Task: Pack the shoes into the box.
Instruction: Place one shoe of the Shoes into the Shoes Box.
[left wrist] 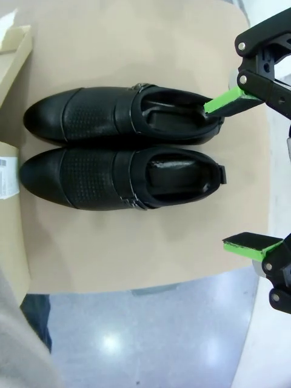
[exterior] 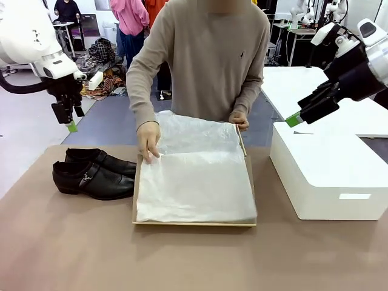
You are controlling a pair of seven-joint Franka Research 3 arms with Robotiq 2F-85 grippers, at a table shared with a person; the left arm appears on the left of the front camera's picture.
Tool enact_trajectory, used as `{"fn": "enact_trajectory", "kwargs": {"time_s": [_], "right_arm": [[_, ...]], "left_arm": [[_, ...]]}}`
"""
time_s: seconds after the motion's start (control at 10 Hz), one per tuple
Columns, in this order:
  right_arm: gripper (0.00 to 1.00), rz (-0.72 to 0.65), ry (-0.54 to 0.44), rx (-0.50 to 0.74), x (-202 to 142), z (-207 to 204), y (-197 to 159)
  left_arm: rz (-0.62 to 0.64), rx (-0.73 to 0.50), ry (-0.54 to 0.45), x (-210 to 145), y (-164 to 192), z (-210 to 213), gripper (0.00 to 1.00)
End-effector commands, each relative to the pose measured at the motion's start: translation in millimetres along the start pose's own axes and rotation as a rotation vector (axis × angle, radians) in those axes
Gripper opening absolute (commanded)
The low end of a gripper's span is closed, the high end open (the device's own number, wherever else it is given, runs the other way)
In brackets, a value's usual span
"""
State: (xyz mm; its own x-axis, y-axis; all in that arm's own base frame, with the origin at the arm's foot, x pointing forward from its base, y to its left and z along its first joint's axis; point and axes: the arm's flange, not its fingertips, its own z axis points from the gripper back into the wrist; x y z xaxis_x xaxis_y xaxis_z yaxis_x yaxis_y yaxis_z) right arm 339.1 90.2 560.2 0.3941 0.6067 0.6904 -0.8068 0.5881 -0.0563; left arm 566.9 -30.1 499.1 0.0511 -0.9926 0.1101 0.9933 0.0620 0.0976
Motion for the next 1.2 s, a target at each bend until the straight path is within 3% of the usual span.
{"fn": "enact_trajectory", "kwargs": {"time_s": [0.0,0.4,1.1], "right_arm": [[1.0,0.001,-0.006,-0.002,0,0,0],[1.0,0.001,-0.006,-0.002,0,0,0],[1.0,0.001,-0.006,-0.002,0,0,0]], "left_arm": [[0.002,0.008,-0.001,-2,-3,6,1.0],[0.0,0.006,-0.001,0,-1,4,1.0],[0.029,-0.065,0.025,-6,45,-58,1.0]]}}
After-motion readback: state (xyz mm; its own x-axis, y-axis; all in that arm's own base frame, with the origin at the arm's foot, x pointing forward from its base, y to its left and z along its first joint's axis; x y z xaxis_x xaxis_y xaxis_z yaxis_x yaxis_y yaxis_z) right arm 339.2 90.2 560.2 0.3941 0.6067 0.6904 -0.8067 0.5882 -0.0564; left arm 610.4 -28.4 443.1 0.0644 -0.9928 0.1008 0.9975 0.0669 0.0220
